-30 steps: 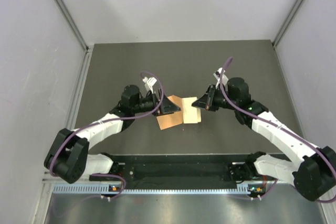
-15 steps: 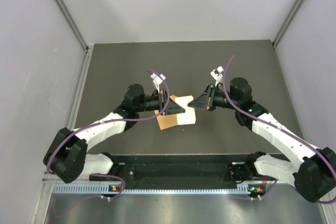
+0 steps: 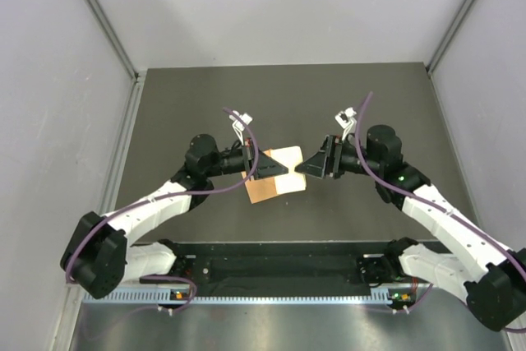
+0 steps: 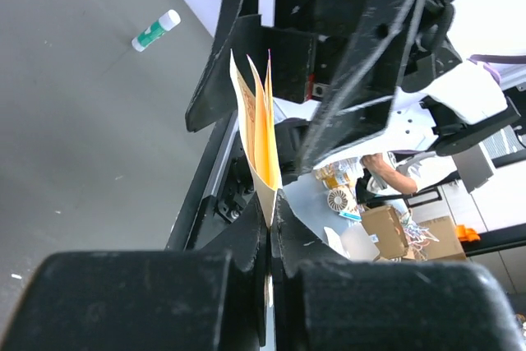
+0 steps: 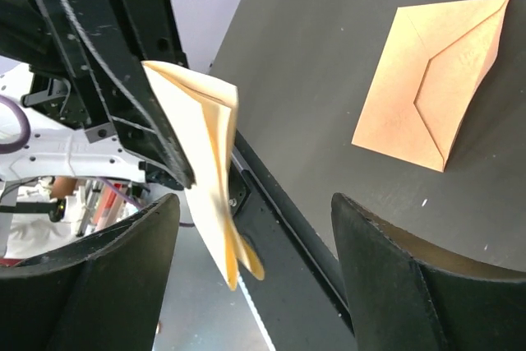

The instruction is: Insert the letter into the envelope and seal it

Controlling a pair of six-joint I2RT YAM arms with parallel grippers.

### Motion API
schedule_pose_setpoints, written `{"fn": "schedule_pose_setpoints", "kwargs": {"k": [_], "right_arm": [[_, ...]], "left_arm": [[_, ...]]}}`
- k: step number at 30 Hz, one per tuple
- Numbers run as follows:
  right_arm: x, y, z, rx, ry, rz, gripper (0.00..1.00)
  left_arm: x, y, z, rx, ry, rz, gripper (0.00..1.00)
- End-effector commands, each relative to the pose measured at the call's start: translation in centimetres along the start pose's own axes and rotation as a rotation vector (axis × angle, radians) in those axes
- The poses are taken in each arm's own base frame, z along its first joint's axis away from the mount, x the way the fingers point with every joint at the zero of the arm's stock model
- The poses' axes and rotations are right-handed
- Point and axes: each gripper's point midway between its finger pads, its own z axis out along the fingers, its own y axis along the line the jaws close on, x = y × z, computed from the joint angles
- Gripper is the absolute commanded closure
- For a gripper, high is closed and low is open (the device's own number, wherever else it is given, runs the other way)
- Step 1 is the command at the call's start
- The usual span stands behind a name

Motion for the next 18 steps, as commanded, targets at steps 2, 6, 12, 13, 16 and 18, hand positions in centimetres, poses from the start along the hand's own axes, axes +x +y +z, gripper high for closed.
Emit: {"fn": "schedule_pose_setpoints", "kwargs": {"k": [2, 6, 12, 13, 16, 18], "right_arm": [[-1.7, 3.2, -0.1, -0.123, -0.028, -0.079, 0.35], [-2.5, 5.4, 0.3, -0.251, -0.030, -0.084, 0.53], [-2.2, 5.9, 1.2, -0.299, 0.017, -0.078, 1.00], [-2.1, 5.7, 1.3, -0.292, 0.028, -0.073, 1.00], [-2.0, 2.3, 2.1, -0.117, 0.023, -0.048, 1.00], [-2.3, 0.1, 2.4, -0.002, 0.006, -0.052, 1.00]], "left_arm": [[-0.8, -2.3, -0.2, 0.075, -0.024, 0.070, 1.00], [-0.7, -1.9, 0.0, 0.068, -0.021, 0.058, 1.00], [-1.0, -1.8, 0.2, 0.064, -0.025, 0.046, 0.86], [-1.1, -1.8, 0.2, 0.060, -0.030, 0.045, 0.77], [-1.7, 1.1, -0.2, -0.115, -0.071, 0.004, 0.26], [-1.0, 5.1, -1.8, -0.346, -0.074, -0.061, 0.01]]}}
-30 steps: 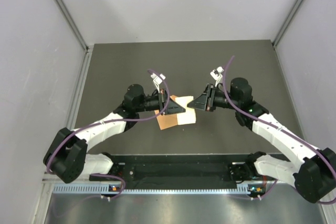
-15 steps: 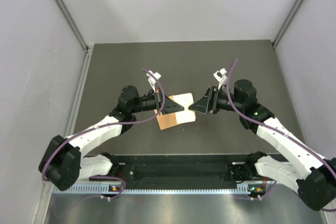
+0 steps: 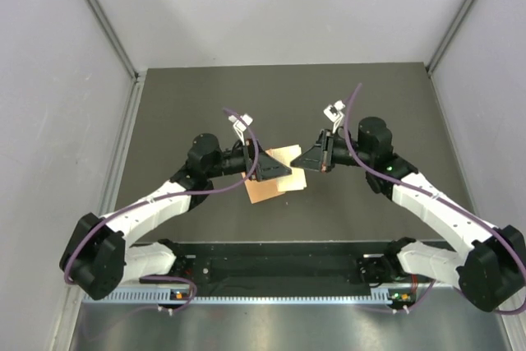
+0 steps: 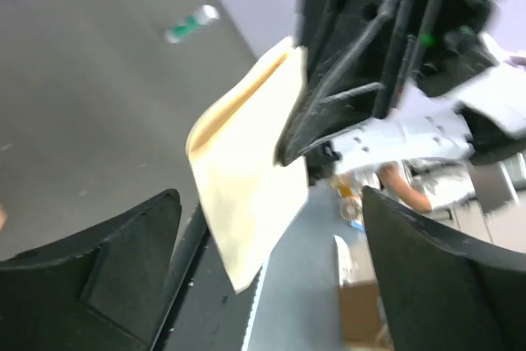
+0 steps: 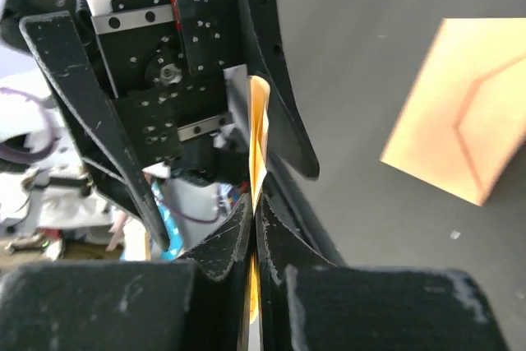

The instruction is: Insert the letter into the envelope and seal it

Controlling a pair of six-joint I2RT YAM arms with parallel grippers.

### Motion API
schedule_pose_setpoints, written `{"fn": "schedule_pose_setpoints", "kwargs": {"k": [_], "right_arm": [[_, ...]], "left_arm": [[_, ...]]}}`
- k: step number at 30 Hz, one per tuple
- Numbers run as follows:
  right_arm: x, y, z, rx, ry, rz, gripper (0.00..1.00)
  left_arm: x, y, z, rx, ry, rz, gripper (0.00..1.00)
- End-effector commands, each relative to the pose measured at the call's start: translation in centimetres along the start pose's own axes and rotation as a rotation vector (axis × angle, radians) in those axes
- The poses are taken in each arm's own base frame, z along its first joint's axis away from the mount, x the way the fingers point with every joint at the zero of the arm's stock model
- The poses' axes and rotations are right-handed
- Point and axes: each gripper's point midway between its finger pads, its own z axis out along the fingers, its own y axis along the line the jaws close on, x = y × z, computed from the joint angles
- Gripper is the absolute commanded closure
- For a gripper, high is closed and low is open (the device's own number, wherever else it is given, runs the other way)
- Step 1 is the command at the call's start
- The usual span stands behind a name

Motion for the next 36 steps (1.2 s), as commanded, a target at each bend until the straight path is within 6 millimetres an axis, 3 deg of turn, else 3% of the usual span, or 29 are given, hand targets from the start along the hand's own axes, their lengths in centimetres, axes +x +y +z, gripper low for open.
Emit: {"fn": "schedule_pose_setpoints", "kwargs": {"k": [1, 2, 3, 5, 8, 12, 17, 19, 21, 28, 32, 36], "right_arm": [[-1.6, -2.4, 0.0, 0.185, -0.038, -0.052, 1.00], [-1.3, -3.2, -0.1, 0.224, -0.023, -0.045, 1.00], [-1.9, -4.0, 0.0, 0.264, -0.039, -0.046, 1.00], [-2.1, -4.6, 0.3, 0.288, -0.034, -0.058, 1.00], [-2.5, -6.0, 1.8, 0.295, 0.010, -0.058, 1.00], [-3.9, -7.0, 4.7, 0.253, 0.034, -0.085, 1.00], [-5.2, -10.3, 7.0, 0.283, 0.065, -0.218, 1.00], [-5.8, -10.4, 7.8, 0.269, 0.065, -0.240, 1.00], [-5.4, -11.9, 8.4, 0.289, 0.084, -0.219, 1.00], [-4.1, -15.8, 9.6, 0.350, 0.125, -0.193, 1.00], [-3.8, -17.4, 9.5, 0.395, 0.131, -0.208, 1.00], [-2.2, -19.3, 9.3, 0.434, 0.164, -0.195, 1.00]], "left_arm": [[-1.4, 5.6, -2.7, -0.377, -0.087, -0.050, 0.01], [-2.3, 7.7, -3.9, -0.492, -0.148, -0.063, 0.01], [-0.9, 9.8, -5.7, -0.617, -0.127, -0.128, 0.01], [-1.4, 12.8, -8.8, -0.807, -0.210, -0.158, 0.01], [-0.3, 15.3, -11.3, -0.950, -0.219, -0.236, 0.01], [0.4, 17.2, -11.5, -0.987, -0.218, -0.295, 0.02], [0.6, 19.6, -11.4, -1.067, -0.170, -0.309, 0.23], [1.0, 20.7, -11.2, -1.085, -0.145, -0.321, 0.33], [0.5, 21.2, -10.7, -1.083, -0.140, -0.320, 0.37], [1.6, 24.5, -9.3, -1.094, -0.036, -0.382, 0.50], [1.9, 25.5, -8.5, -1.087, 0.005, -0.409, 0.57], [2.5, 26.1, -8.2, -1.086, 0.027, -0.431, 0.66]]}}
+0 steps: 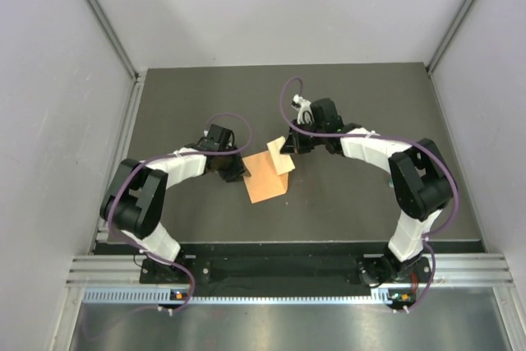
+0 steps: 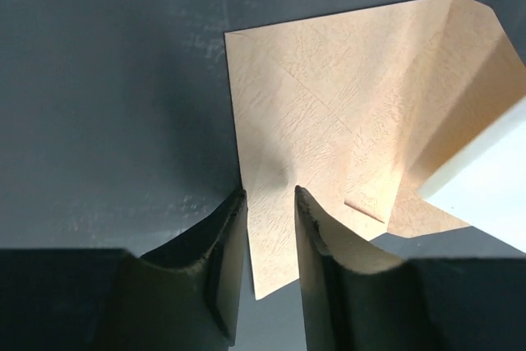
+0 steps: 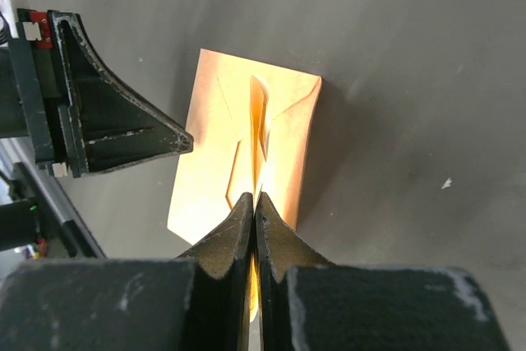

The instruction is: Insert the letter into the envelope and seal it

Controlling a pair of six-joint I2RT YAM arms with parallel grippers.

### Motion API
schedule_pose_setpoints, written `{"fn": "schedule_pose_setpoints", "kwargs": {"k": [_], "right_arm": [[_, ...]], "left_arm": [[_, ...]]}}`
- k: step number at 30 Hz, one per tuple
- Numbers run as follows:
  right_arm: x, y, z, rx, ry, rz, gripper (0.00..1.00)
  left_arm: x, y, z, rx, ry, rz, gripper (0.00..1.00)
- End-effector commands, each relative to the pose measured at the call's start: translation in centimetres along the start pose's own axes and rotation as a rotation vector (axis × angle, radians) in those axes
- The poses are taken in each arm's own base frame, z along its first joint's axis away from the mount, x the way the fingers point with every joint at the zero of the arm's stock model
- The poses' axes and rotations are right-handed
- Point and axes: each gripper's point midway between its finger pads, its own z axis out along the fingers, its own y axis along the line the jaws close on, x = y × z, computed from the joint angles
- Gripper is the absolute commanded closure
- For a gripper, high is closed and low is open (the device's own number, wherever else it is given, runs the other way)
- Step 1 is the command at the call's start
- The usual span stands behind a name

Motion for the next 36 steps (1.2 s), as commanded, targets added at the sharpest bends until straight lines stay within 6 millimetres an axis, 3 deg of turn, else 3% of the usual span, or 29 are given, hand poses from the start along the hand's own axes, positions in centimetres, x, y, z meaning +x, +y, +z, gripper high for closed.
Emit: {"fn": "schedule_pose_setpoints", "kwargs": {"k": [1, 14, 26, 36], "right_arm": [[-0.6, -0.6, 0.9, 0.017, -0.026, -0.065, 1.00], [3.9, -2.0, 1.6, 0.007, 0.035, -0.006, 1.00], [6.5, -2.1, 1.1, -0.019, 0.033, 0.038, 1.00], [7.0, -3.7, -0.1, 0.120, -0.046, 0.165, 1.00]], "left_arm": [[0.0, -0.2, 0.8, 0.013, 0.021, 0.007, 0.69], [0.8, 1.9, 1.4, -0.085, 0.019, -0.065, 0.90], [2.6, 2.9, 1.5, -0.208, -0.002, -0.060, 0.94], [3.9, 3.9, 1.5, -0.272, -0.012, -0.107, 0.98]]}}
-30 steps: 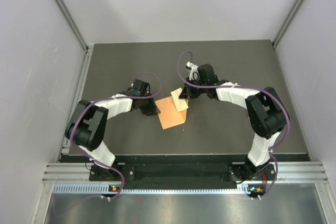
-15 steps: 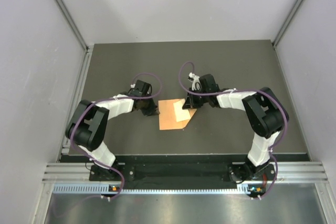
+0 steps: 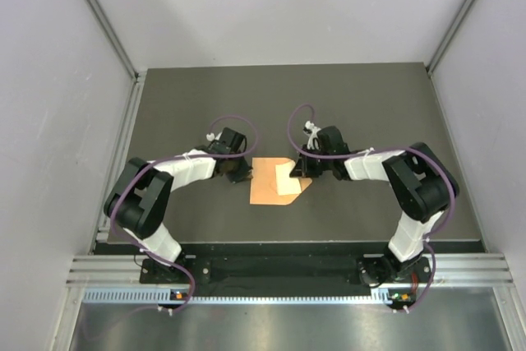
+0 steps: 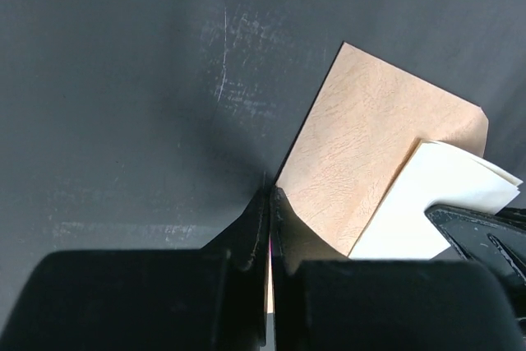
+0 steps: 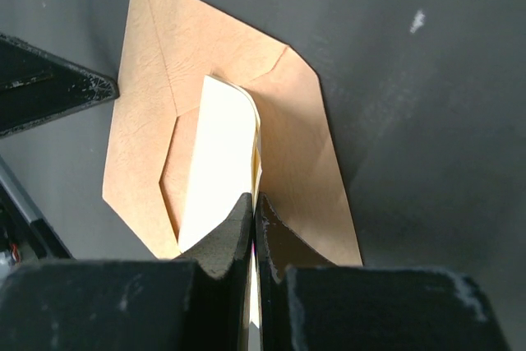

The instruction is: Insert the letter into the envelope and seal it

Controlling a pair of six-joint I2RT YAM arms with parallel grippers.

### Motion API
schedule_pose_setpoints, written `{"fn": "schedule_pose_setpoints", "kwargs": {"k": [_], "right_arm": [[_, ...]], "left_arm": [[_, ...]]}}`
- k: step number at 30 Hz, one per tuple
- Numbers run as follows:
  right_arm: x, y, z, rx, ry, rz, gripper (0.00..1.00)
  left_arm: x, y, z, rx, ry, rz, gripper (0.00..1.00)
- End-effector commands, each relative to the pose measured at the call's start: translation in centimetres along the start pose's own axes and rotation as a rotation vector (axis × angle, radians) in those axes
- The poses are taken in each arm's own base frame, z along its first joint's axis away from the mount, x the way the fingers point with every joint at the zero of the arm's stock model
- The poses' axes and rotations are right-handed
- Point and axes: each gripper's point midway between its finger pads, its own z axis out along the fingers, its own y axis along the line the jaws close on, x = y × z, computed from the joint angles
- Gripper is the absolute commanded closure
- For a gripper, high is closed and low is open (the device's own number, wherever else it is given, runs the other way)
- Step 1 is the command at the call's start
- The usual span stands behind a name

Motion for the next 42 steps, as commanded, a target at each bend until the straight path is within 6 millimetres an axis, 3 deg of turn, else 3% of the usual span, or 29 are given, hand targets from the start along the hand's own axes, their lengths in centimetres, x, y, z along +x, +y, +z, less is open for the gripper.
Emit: {"fn": "schedule_pose_setpoints", "kwargs": {"k": [1, 5, 6, 13, 17, 23, 30, 34, 39, 42], "right_arm": [[-1.1, 0.5, -1.0, 0.034, -0.086, 0.012, 1.00], [-0.5, 0.9, -1.1, 0.018, -0.070, -0.016, 1.00], [-0.4, 0.8, -1.1, 0.020, -0.066, -0.015, 1.00], [-0.4, 1.3, -1.0, 0.007, -0.074, -0.027, 1.00], [-0.2, 1.4, -0.9, -0.001, -0.073, -0.041, 1.00], [0.4, 1.5, -1.1, 0.004, -0.069, -0.022, 1.00], [1.5, 1.5, -1.3, 0.094, -0.055, 0.066, 1.00], [3.3, 0.8, -1.5, 0.134, -0.039, 0.197, 1.00], [4.0, -0.4, -2.1, 0.191, -0.050, 0.218, 1.00], [3.7, -0.4, -2.2, 0.197, -0.057, 0.211, 1.00]], "left_arm": [[2.7, 4.9, 0.6, -0.179, 0.055, -0.002, 0.96], [2.8, 3.7, -0.3, -0.142, 0.045, 0.029, 0.68], [2.6, 3.3, -0.5, -0.131, 0.035, 0.037, 0.66], [3.4, 2.4, -2.7, -0.067, 0.036, 0.077, 0.67], [5.0, 3.1, -2.0, -0.090, 0.062, 0.097, 0.69], [6.0, 3.2, -1.2, -0.101, 0.086, 0.081, 0.80], [6.1, 4.2, -0.8, -0.164, 0.067, 0.029, 0.89], [6.5, 4.9, -0.5, -0.199, 0.064, 0.003, 0.96], [6.0, 5.5, -0.9, -0.224, 0.026, 0.014, 0.95], [5.0, 4.6, -1.9, -0.206, -0.008, 0.047, 0.92]]}}
